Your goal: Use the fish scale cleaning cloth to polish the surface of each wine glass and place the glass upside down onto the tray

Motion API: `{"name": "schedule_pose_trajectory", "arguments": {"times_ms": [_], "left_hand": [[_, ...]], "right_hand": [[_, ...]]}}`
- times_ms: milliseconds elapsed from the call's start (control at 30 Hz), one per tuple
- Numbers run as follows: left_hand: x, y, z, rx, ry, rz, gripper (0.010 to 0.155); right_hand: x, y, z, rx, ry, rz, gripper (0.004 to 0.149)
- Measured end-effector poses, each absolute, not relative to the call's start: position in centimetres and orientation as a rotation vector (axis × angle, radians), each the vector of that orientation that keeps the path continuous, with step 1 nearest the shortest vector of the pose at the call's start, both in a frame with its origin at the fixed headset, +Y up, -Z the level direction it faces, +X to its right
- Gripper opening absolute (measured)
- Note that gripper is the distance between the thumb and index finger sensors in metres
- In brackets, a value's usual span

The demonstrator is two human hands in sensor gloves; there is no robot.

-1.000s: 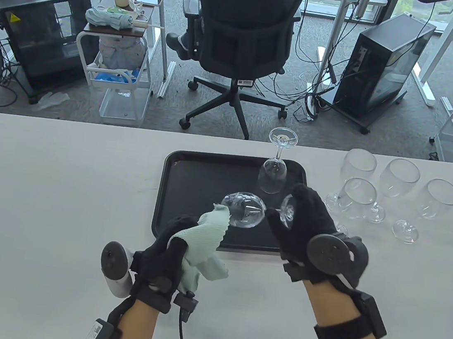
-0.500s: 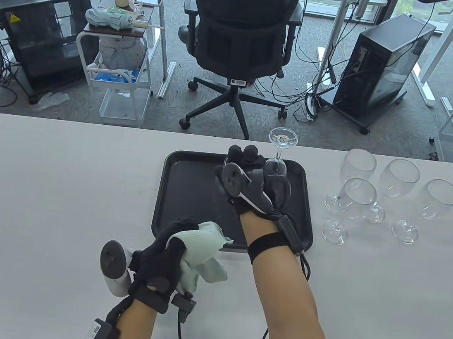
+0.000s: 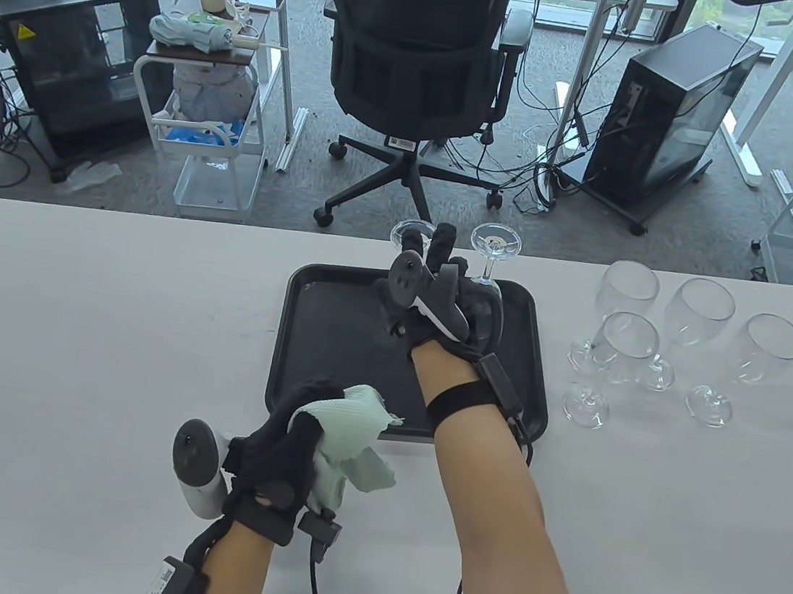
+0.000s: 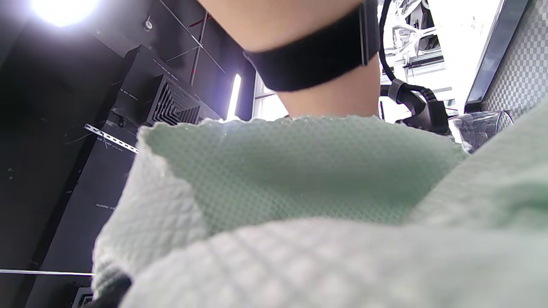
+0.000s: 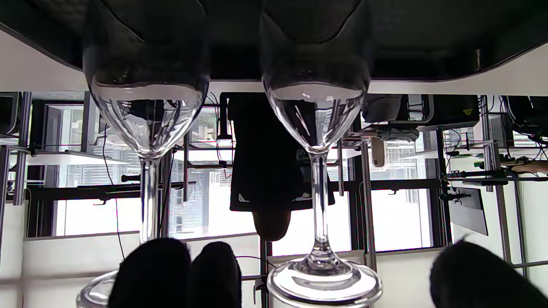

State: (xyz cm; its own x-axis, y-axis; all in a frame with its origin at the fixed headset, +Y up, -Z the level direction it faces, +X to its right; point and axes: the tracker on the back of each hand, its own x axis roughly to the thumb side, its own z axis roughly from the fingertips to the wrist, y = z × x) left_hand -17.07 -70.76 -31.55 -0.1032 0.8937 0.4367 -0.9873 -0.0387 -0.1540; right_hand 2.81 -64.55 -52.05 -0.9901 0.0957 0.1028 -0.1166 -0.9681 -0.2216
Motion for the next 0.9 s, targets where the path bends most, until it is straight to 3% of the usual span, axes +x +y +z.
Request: {"name": "schedule_pose_trajectory", "arguments": {"times_ms": [133,300,433,600,733,900], "left_hand": [[-17.1,-70.8,-31.6,0.25,-0.473,1.618,0.051],[-17.1,-70.7,-31.5,0.259,-0.456,1.611,0.051],[-17.0,-70.8,-31.4,0.252,-0.444,1.612,0.051],[-16.8,-71.1,-31.6,0.239,-0.434,1.622,0.051],[-16.9,-71.2,-31.6,0.241,-0.428,1.634,0.051],[-17.0,-71.1,-31.6,0.247,-0.431,1.637,0.051]], "right_hand": [[4.6,-64.0,-49.2,0.261,-0.391,2.864,0.084],[10.3,-65.4,-43.8,0.291,-0.371,2.687,0.076],[17.2,-68.8,-38.6,0.177,-0.196,2.593,0.074],[25.4,-72.2,-34.3,-0.058,-0.172,2.574,0.072],[31.3,-74.1,-33.2,-0.371,-0.146,2.53,0.076],[33.3,-75.7,-35.8,-0.557,-0.056,2.335,0.093]]}}
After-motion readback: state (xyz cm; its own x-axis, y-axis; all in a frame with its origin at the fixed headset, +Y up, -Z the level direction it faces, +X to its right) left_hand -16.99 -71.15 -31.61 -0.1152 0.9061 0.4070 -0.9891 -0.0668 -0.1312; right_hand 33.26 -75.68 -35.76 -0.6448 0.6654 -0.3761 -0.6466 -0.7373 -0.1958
